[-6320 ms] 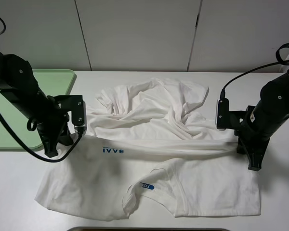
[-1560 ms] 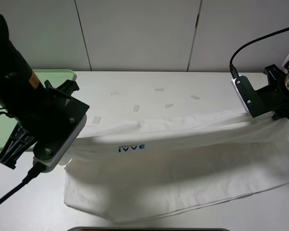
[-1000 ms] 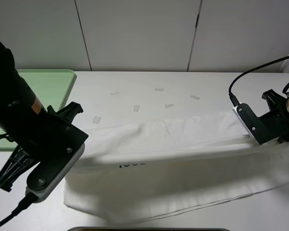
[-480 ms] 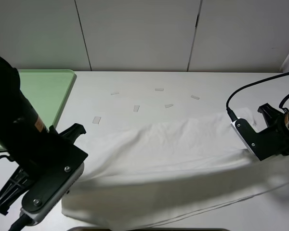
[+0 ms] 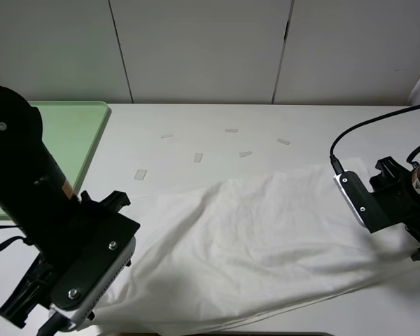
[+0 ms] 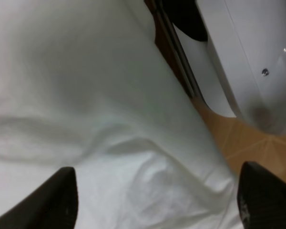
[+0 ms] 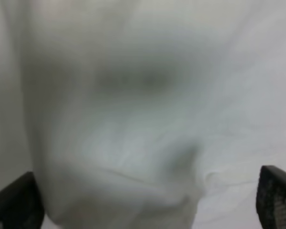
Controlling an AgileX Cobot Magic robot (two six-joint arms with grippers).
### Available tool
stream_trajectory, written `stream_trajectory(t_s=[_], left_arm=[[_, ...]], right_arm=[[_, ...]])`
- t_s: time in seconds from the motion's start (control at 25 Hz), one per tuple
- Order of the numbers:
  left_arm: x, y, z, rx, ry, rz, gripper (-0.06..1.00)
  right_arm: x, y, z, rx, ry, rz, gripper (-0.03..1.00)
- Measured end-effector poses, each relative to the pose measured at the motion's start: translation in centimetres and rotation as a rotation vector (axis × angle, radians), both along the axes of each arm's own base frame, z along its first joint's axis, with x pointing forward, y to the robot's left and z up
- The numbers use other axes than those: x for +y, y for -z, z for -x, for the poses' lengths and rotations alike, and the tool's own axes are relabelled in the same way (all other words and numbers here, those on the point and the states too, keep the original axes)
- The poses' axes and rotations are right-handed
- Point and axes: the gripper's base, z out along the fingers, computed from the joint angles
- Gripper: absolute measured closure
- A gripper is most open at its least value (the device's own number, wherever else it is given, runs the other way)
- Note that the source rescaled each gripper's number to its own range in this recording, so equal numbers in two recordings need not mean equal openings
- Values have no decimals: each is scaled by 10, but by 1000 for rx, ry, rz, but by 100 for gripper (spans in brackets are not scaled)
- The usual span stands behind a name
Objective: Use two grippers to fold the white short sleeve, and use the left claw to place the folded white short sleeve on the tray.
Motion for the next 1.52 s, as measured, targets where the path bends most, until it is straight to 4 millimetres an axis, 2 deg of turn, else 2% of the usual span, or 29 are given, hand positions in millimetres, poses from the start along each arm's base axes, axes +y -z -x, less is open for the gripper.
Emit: stream_trajectory(t_s=[0.04, 0.2, 0.28, 0.36, 0.4, 0.44, 0.52, 0.56, 0.64, 0.76, 0.84, 1.04, 1.32, 1.44, 1.52], left_arm=[[0, 0, 0, 4, -12, 1, 26], [2, 0, -2, -13, -37, -21, 25], [5, -4, -5, -75, -41, -34, 25], [11, -15, -13, -214, -58, -40, 25], [13, -22, -16, -274, -67, -35, 25], [13, -22, -16, -274, -67, -35, 25], [17, -35, -23, -400, -89, -26, 25], [18, -42, -26, -457, -99, -17, 25], [26, -64, -29, -618, -129, 3, 25], [34, -81, -29, -721, -200, 33, 25], [36, -86, -28, -740, -222, 46, 25], [49, -111, -17, -779, -422, 184, 24], [58, -119, -5, -721, -524, 231, 23], [61, -117, -1, -663, -614, 246, 4], [61, -118, -1, -651, -647, 258, 1]], right_arm=[[0, 0, 1, 8, 8, 0, 0], [-1, -1, 2, 12, 5, 11, -3], [-2, -2, 2, 11, 3, 17, -3], [-3, -8, 2, -14, 6, 22, -3], [-3, -15, 0, -56, 24, 13, -3], [-2, -37, -6, -172, 72, -18, -3], [-2, -55, -8, -262, 104, -52, -3], [-2, -55, -8, -262, 104, -52, -3], [-1, -71, -10, -346, 121, -92, -3], [0, -92, -9, -457, 139, -151, -3], [1, -102, -6, -514, 151, -186, -3], [-2, -120, 4, -609, 206, -252, -3], [-4, -131, 12, -679, 297, -327, -3], [-4, -132, 13, -684, 306, -334, -3], [-4, -133, 14, -689, 307, -337, -3]])
